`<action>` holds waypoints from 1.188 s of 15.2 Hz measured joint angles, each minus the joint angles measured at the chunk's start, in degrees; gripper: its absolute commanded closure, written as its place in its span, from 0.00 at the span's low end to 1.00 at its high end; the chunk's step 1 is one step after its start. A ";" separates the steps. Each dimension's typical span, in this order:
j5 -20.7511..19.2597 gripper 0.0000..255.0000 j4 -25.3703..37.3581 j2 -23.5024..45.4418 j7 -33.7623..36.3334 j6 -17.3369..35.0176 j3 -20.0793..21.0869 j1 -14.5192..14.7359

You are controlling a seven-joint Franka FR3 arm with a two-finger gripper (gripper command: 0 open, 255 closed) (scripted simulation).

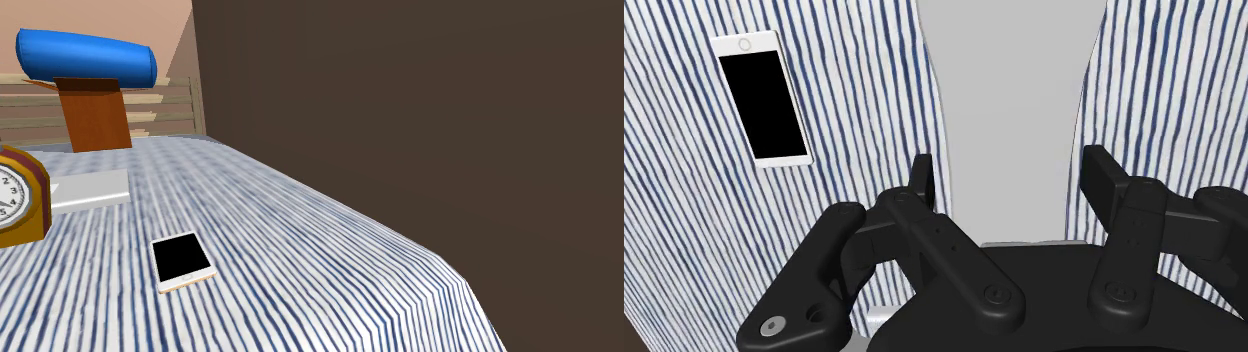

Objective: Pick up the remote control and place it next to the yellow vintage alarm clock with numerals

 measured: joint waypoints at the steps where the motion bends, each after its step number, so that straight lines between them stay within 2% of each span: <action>1: 0.04 1.00 -0.52 0.03 0.28 0.56 0.21 0.11; 18: 0.24 1.00 -12.62 0.86 0.80 13.40 1.51 0.63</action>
